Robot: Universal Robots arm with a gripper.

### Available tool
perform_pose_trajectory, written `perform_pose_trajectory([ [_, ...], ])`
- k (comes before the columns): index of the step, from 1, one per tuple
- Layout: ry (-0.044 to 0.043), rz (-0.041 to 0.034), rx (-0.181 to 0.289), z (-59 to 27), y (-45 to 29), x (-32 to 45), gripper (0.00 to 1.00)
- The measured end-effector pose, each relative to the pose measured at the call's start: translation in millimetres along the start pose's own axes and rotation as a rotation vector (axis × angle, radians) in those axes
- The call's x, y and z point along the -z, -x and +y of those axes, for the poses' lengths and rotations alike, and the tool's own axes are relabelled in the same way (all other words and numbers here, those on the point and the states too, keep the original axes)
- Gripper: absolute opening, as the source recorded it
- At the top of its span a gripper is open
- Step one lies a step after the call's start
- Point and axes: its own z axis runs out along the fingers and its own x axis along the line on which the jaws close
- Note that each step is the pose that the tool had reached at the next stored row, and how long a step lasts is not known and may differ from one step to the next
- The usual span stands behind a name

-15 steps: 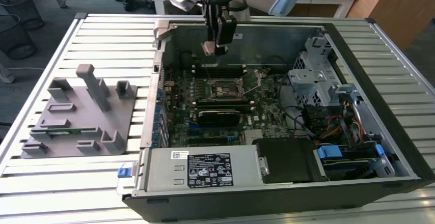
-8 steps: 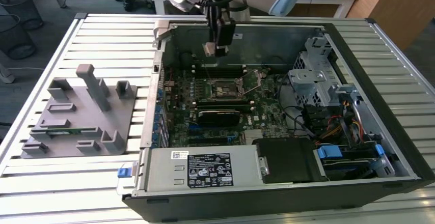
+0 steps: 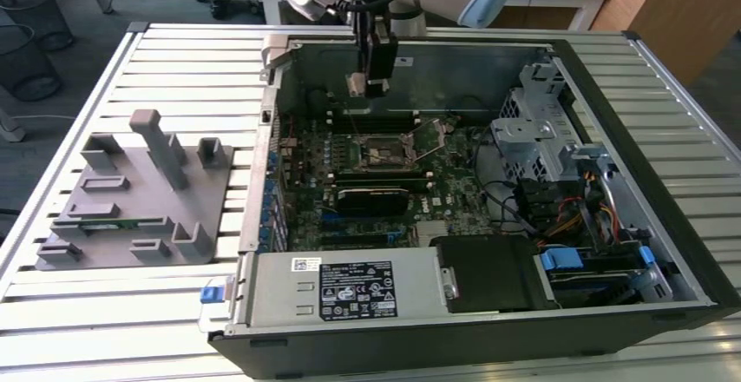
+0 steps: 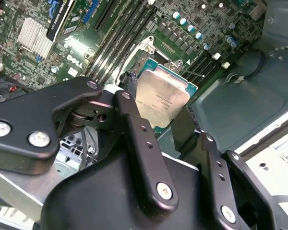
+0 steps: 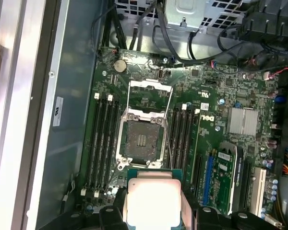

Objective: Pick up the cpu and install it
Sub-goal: 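Place the cpu into insertion slot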

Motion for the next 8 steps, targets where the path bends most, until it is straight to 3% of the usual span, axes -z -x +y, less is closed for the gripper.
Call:
perform_pose_trajectory([
  [8,-0.0013,-0.0009,-0.037,1.4,-2.7,-4.6,0.53],
])
